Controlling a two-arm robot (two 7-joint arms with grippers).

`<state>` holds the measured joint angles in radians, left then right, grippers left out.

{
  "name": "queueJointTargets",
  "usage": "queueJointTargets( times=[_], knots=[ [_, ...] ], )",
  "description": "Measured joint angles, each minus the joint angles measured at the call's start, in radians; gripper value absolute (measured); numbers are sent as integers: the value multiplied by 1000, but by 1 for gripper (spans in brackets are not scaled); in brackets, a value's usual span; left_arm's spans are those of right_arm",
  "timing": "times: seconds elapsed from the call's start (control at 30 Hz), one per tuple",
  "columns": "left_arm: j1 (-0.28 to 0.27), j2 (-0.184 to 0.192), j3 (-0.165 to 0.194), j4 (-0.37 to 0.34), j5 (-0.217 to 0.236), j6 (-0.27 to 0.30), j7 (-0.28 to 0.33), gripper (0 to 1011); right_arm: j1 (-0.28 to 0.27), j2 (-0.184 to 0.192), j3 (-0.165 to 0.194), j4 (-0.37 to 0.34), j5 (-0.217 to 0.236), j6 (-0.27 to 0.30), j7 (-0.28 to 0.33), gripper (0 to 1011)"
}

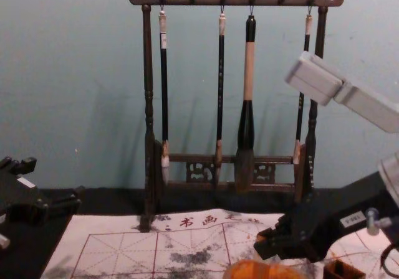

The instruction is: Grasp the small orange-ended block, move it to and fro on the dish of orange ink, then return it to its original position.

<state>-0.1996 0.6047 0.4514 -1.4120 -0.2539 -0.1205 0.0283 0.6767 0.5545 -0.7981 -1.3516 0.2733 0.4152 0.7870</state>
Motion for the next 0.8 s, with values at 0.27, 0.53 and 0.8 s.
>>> queueJointTargets(
  times=[0.27, 0.53, 0.8],
  knots=[
    [0, 0, 0, 0, 0, 0, 0, 1001, 7, -8, 5, 22, -4, 0, -9, 79],
    [0, 0, 0, 0, 0, 0, 0, 1001, 5, 2, 17, 23, -7, 5, -15, 79],
    [0, 0, 0, 0, 0, 0, 0, 1001, -4, 13, 30, 5, -2, 9, -17, 79]
  ],
)
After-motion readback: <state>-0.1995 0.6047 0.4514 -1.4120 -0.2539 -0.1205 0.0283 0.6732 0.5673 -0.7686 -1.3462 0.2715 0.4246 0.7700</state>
